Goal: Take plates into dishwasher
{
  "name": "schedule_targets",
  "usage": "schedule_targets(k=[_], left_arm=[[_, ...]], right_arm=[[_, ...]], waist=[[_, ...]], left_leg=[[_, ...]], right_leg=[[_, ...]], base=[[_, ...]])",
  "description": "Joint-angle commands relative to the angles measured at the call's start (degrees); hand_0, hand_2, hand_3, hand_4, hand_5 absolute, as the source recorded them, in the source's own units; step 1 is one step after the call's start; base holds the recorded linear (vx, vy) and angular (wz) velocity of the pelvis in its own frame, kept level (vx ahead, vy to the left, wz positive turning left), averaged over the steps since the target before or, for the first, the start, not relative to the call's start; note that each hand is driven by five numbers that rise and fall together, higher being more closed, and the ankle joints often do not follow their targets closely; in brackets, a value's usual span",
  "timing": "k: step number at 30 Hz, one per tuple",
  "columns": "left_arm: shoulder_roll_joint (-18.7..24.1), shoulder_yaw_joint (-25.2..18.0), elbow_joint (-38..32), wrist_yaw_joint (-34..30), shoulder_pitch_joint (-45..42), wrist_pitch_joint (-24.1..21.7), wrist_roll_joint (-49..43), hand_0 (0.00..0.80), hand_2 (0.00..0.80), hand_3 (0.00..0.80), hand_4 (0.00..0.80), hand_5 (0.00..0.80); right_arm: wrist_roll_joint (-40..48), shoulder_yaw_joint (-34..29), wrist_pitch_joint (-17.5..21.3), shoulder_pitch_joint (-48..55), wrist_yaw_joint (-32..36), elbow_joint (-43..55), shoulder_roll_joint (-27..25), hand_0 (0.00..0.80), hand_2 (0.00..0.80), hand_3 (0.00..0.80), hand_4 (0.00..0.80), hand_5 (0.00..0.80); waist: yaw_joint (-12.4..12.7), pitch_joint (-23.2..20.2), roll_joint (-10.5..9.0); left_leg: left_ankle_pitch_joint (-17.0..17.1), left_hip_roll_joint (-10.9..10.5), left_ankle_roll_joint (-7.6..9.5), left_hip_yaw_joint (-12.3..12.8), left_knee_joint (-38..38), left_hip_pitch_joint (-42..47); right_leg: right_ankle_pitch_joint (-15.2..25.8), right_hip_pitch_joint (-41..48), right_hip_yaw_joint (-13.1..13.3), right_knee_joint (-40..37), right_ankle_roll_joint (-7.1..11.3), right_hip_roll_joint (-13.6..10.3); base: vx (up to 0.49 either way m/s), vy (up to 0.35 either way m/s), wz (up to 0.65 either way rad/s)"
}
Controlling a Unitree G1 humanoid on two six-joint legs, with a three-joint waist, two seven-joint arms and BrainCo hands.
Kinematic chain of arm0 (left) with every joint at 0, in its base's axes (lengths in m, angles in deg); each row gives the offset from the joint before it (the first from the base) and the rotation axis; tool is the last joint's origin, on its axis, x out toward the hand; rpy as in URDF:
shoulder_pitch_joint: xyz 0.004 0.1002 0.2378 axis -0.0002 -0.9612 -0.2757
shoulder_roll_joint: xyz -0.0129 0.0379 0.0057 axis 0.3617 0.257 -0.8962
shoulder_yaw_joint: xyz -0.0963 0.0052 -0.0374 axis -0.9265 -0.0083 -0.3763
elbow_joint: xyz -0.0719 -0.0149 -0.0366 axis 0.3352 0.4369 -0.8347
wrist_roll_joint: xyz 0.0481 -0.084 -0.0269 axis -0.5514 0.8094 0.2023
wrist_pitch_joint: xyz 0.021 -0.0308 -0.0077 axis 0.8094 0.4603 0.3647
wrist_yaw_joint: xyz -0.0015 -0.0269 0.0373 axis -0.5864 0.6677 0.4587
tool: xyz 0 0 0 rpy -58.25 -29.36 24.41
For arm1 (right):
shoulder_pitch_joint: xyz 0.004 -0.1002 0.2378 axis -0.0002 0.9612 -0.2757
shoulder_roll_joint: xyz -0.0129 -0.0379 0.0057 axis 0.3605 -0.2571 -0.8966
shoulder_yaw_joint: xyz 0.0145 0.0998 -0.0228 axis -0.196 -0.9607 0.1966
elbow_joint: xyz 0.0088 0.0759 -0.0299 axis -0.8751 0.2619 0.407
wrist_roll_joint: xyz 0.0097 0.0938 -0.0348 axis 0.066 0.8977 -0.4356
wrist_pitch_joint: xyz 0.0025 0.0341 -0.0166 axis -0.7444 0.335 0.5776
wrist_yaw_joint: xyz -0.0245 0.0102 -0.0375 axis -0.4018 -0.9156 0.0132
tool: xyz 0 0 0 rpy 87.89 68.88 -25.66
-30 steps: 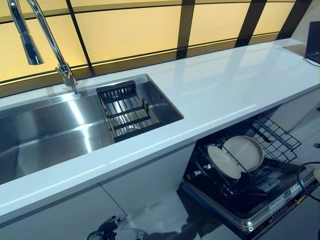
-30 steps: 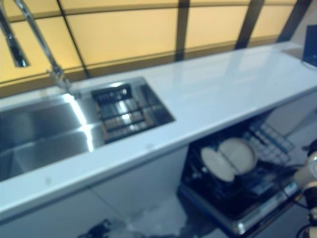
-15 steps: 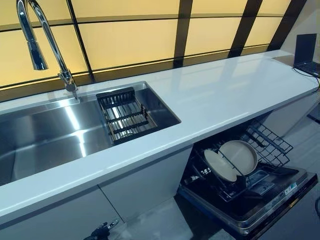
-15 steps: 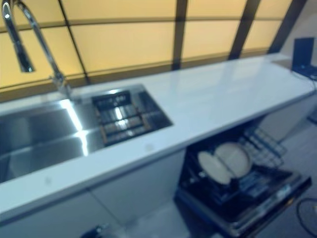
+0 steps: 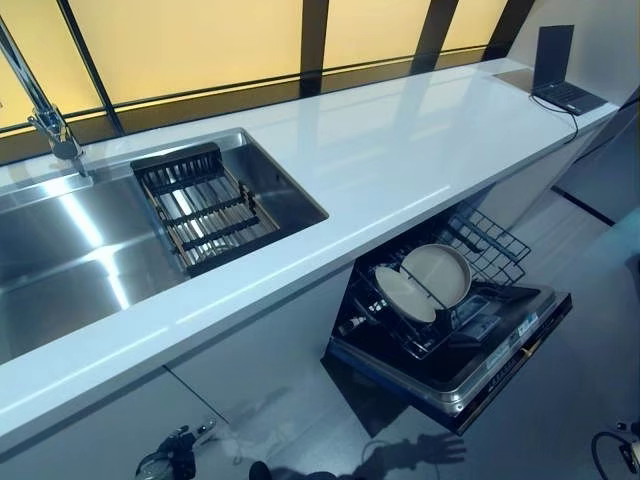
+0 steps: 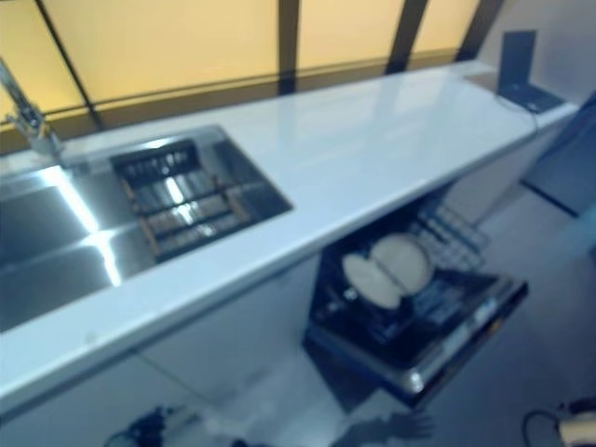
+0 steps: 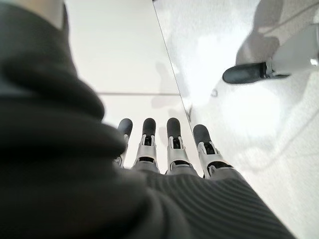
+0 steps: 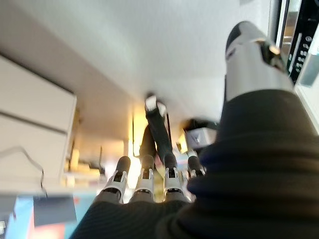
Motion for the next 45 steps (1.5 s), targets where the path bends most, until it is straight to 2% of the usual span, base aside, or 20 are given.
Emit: schedule_targets(k=[1,3,5,9,13,15,18,20,21,22,25,27,28,29,30,31,33,36,40,45], left_arm=[[1.0,-1.6,2.4,-0.3,4.2,0.5,2.2,0.000,0.000,0.000,0.000,0.000],[0.7,-1.2,3.2,0.0,5.8,-0.1,4.1,0.000,0.000,0.000,0.000,0.000],[-0.4,-1.7,3.2,0.3,6.5,-0.8,4.6,0.000,0.000,0.000,0.000,0.000],[-2.4,-1.6,3.7,0.1,7.1,-2.1,4.1,0.000,0.000,0.000,0.000,0.000],[-3.6,-2.1,4.2,0.4,4.9,-3.4,5.2,0.000,0.000,0.000,0.000,0.000],[-4.0,-3.1,4.1,1.0,2.3,-3.8,5.9,0.000,0.000,0.000,0.000,0.000],[-4.3,-5.3,3.7,1.2,-0.4,-3.3,6.6,0.000,0.000,0.000,0.000,0.000],[-5.1,-5.6,4.4,0.2,-1.5,-3.9,5.5,0.000,0.000,0.000,0.000,0.000],[-5.3,-5.7,4.7,-0.2,-1.6,-4.0,5.1,0.000,0.000,0.000,0.000,0.000],[-5.5,-5.8,5.2,-0.7,-1.9,-4.4,5.0,0.000,0.000,0.000,0.000,0.000],[-5.7,-6.4,6.3,-1.9,-1.5,-5.6,4.2,0.000,0.000,0.000,0.000,0.000],[-5.8,-6.6,5.8,-2.0,-1.0,-5.6,3.0,0.000,0.000,0.000,0.000,0.000],[-5.9,-6.4,5.4,-2.5,-0.7,-6.0,2.1,0.000,0.000,0.000,0.000,0.000],[-5.6,-6.0,4.8,-2.5,-0.1,-5.6,1.7,0.000,0.000,0.000,0.000,0.000],[-5.3,-4.5,4.5,-2.0,0.8,-5.2,2.2,0.000,0.000,0.000,0.000,0.000],[-5.0,-3.6,4.2,-1.7,2.0,-5.0,2.1,0.000,0.000,0.000,0.000,0.000],[-4.0,-2.5,3.0,-1.1,3.4,-5.0,3.3,0.000,0.000,0.000,0.000,0.000],[-3.2,-2.0,2.8,-0.6,4.0,-5.4,4.9,0.000,0.000,0.000,0.000,0.000],[-1.7,-3.2,5.4,-2.4,3.1,-6.5,9.2,0.000,0.000,0.000,0.000,0.000],[-2.2,-5.2,6.1,-1.6,2.4,-5.4,10.7,0.000,0.000,0.000,0.000,0.000]], right_arm=[[8.8,1.8,5.4,-4.4,0.6,-6.0,2.0,0.000,0.000,0.000,0.000,0.000],[16.4,1.0,7.5,-4.0,2.0,-8.1,3.7,0.000,0.000,0.000,0.000,0.000],[23.1,0.1,9.2,-4.3,3.6,-8.9,5.5,0.000,0.000,0.000,0.000,0.000],[30.7,0.1,11.4,-5.3,6.0,-8.2,8.7,0.000,0.000,0.000,0.000,0.000],[30.2,0.9,10.2,-5.2,7.7,-8.3,9.4,0.000,0.000,0.000,0.000,0.000],[29.5,1.1,8.7,-5.4,8.0,-9.1,8.6,0.000,0.000,0.000,0.000,0.000],[27.1,0.8,7.9,-6.2,6.9,-11.7,8.3,0.000,0.000,0.000,0.000,0.000],[28.5,0.7,8.8,-5.5,4.9,-12.9,9.0,0.000,0.000,0.000,0.000,0.000],[29.0,0.6,9.0,-5.2,4.5,-13.1,9.1,0.000,0.000,0.000,0.000,0.000],[28.4,0.4,8.9,-4.9,4.1,-13.6,9.3,0.000,0.000,0.000,0.000,0.000],[28.2,-0.2,9.2,-4.6,4.3,-15.1,8.7,0.000,0.000,0.000,0.000,0.000],[27.6,-1.0,9.2,-4.4,4.6,-15.4,8.0,0.000,0.000,0.000,0.000,0.000],[25.6,-1.5,9.4,-3.6,4.4,-15.2,7.4,0.000,0.000,0.000,0.000,0.000],[24.8,-1.8,9.1,-3.3,4.4,-14.6,7.0,0.000,0.000,0.000,0.000,0.000],[25.1,-1.3,9.0,-3.2,3.8,-13.6,6.5,0.000,0.000,0.000,0.000,0.000],[25.8,-1.2,8.0,-3.0,2.4,-11.7,6.3,0.000,0.000,0.000,0.000,0.000],[26.3,-1.3,9.2,-3.4,2.4,-11.8,6.9,0.000,0.000,0.000,0.000,0.000],[28.1,-0.6,10.2,-4.7,2.2,-12.6,7.2,0.000,0.000,0.000,0.000,0.000],[29.0,-0.6,11.1,-6.3,3.2,-15.0,9.3,0.000,0.000,0.000,0.000,0.000],[34.3,-0.4,12.0,-6.8,4.7,-16.9,11.5,0.000,0.000,0.000,0.000,0.000]], waist=[[1.1,-0.4,-0.20],[1.8,0.5,-1.50],[2.4,1.3,-2.20],[3.0,2.1,-2.54],[3.1,2.0,-1.32],[3.2,2.2,-0.66],[3.5,2.8,-0.04],[3.6,3.6,0.24],[3.8,3.9,-0.15],[4.2,4.3,-0.66],[4.7,4.6,-1.49],[4.5,4.0,-1.11],[3.8,3.8,-0.44],[3.4,3.5,0.23],[2.4,3.4,1.08],[1.9,3.8,1.36],[1.8,5.2,1.51],[1.8,6.7,2.52],[3.0,6.7,4.11],[3.4,6.0,2.57]], left_leg=[[-11.3,-2.1,5.12,-1.3,8.8,-0.5],[-11.1,-1.2,3.49,-2.5,13.1,-4.9],[-10.1,-0.6,2.13,-2.5,13.2,-6.1],[-5.8,-0.7,0.11,-4.3,9.0,-6.9],[0.7,-0.5,-2.04,-7.2,-0.4,-5.2],[0.1,-0.1,-2.69,-8.0,-0.4,-6.8],[-0.2,-0.5,-3.60,-6.2,-0.4,-7.5],[1.6,-1.2,-4.04,-2.6,-0.4,-5.7],[1.3,-1.5,-3.88,-1.0,2.5,-4.9],[-2.1,-1.9,-3.49,-0.4,9.0,-5.0],[-13.4,-4.2,1.17,-0.1,25.4,-5.3],[-15.8,-5.6,1.85,0.1,26.8,-2.3],[-15.3,-6.1,1.43,0.0,25.6,-0.6],[-15.8,-8.2,2.06,-1.6,18.3,2.8],[-13.2,-9.0,1.77,-3.8,8.8,5.7],[-12.7,-9.8,2.00,-4.7,6.9,5.8],[-12.6,-10.0,2.21,-4.9,6.4,5.5],[-11.3,-9.4,3.26,-6.4,3.9,5.3],[-12.1,-8.7,5.80,-8.3,5.6,3.3],[-12.5,-6.6,4.69,-5.3,7.7,2.5]], right_leg=[[1.0,-1.4,0.4,6.0,-0.67,-1.1],[-3.9,1.0,-2.5,4.2,-1.04,-0.2],[-5.2,2.4,-4.8,2.5,-0.91,0.1],[-7.4,3.5,-6.3,0.4,-1.09,2.0],[-10.6,4.1,-6.1,1.2,-4.12,5.4],[-11.6,3.6,-6.3,1.9,-6.10,7.4],[-10.5,3.0,-7.3,0.9,-7.00,9.2],[-9.9,3.6,-8.9,-0.2,-7.14,9.4],[-9.5,3.9,-9.3,-0.9,-7.40,8.9],[-8.9,4.4,-9.4,-1.5,-7.44,8.2],[-7.1,3.4,-10.2,-3.5,-7.25,6.6],[-7.0,2.4,-10.0,-3.4,-6.56,6.7],[-7.6,1.1,-10.0,-2.1,-6.46,7.3],[-8.2,-0.2,-9.6,0.3,-5.69,7.8],[-8.5,-2.2,-8.8,2.3,-5.54,9.0],[-8.0,-4.0,-9.3,3.4,-5.00,9.1],[-6.8,-7.3,-10.2,5.0,-3.92,8.9],[-7.1,-8.4,-7.7,7.9,-3.43,7.3],[0.0,-8.9,-2.7,5.2,-3.17,0.8],[-1.6,-5.4,-3.1,-2.0,-1.62,2.0]], base=[[-0.278,-0.481,0.13],[-0.307,-0.474,0.40],[-0.316,-0.385,0.47],[-0.324,-0.341,0.13],[-0.252,-0.315,0.20],[-0.239,-0.318,0.16],[-0.250,-0.265,0.25],[-0.197,-0.177,0.48],[-0.151,-0.130,0.62],[-0.169,-0.106,0.56],[-0.180,0.028,0.18],[-0.165,0.151,-0.24],[-0.141,0.195,0.12],[-0.189,0.226,0.46],[-0.205,0.185,0.61],[-0.275,0.115,0.57],[-0.340,0.046,0.30],[-0.292,0.002,0.12],[-0.228,-0.073,-0.16],[-0.092,-0.272,-0.02]])
